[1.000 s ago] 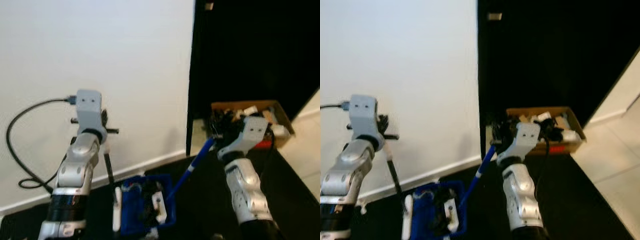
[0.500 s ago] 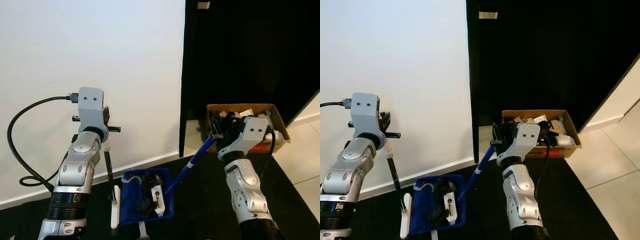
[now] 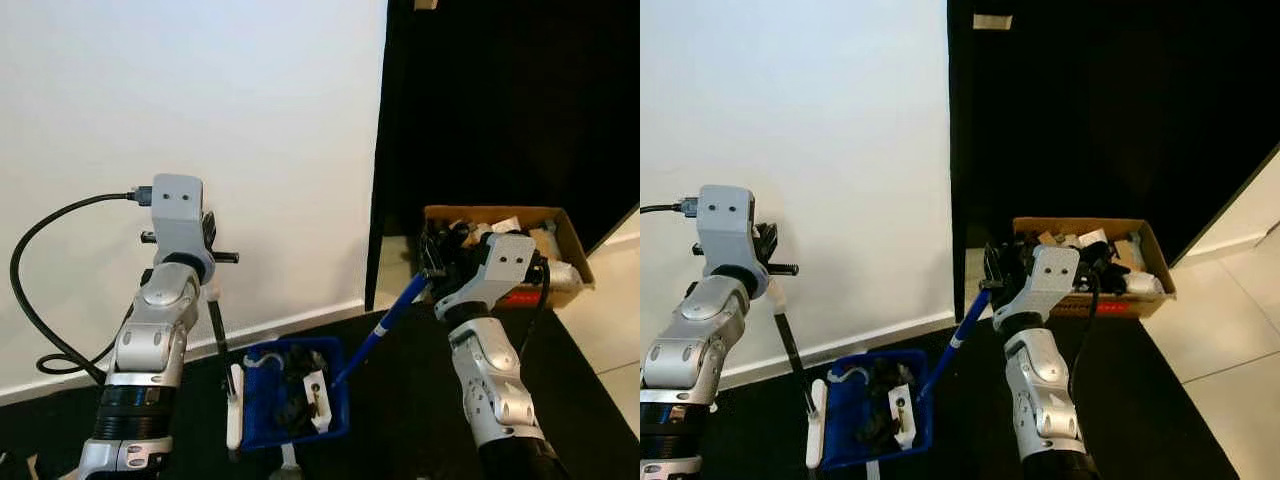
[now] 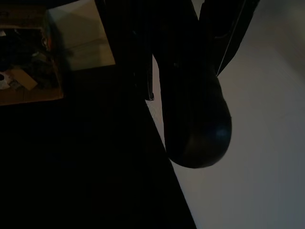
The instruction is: Sweep floor
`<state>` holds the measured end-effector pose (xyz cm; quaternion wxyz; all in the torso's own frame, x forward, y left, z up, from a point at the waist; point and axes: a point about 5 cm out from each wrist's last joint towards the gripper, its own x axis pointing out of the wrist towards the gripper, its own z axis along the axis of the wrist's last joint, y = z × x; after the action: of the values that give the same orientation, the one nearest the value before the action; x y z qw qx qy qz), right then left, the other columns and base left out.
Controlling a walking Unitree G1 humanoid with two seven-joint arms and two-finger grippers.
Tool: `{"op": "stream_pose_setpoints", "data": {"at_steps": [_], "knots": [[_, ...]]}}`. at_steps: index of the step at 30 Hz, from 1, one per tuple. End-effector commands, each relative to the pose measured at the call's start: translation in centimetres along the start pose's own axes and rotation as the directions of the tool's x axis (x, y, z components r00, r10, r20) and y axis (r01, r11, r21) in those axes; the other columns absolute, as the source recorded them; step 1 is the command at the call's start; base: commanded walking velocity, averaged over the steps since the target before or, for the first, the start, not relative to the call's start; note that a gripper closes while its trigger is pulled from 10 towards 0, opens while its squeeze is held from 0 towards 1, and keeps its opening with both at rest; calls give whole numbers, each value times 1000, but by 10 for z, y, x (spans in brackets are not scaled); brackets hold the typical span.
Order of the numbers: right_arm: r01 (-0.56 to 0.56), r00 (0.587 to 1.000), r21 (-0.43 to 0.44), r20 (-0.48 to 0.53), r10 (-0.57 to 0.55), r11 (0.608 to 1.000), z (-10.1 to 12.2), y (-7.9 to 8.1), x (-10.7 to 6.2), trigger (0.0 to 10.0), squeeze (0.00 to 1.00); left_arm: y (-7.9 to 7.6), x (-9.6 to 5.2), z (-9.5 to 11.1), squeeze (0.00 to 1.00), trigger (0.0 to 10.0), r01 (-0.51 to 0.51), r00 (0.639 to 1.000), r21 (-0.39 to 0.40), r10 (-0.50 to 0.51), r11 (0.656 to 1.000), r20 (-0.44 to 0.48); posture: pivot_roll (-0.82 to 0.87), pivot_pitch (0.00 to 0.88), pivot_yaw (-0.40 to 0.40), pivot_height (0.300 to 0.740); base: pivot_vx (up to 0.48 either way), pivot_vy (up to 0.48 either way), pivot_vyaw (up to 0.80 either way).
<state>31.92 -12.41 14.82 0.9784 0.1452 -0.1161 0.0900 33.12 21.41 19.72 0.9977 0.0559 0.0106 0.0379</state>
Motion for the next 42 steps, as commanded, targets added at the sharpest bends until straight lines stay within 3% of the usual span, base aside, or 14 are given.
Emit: {"op": "stream_pose_setpoints", "data": {"at_steps": [1,28,35,42], "knots": [[-13,1000,28,14,13,1000,2,5,0,10000,0,2,-2,-1,0,10000,-20,1000,-7,20,1000,11,47,163,86,740,0,0,0],[-13,1000,24,12,13,1000,1,4,0,10000,0,0,-1,-3,0,10000,-22,1000,-3,22,1000,-2,42,159,84,740,0,0,0],[-26,1000,-34,-2,26,999,0,0,0,10000,0,-2,-1,-4,0,10000,-29,999,-65,31,997,15,26,159,62,740,0,0,0],[-9,1000,-68,-10,8,998,2,-14,4,10000,0,-4,-4,-8,0,10000,-39,999,-102,42,994,26,6,152,25,740,0,0,0]]}}
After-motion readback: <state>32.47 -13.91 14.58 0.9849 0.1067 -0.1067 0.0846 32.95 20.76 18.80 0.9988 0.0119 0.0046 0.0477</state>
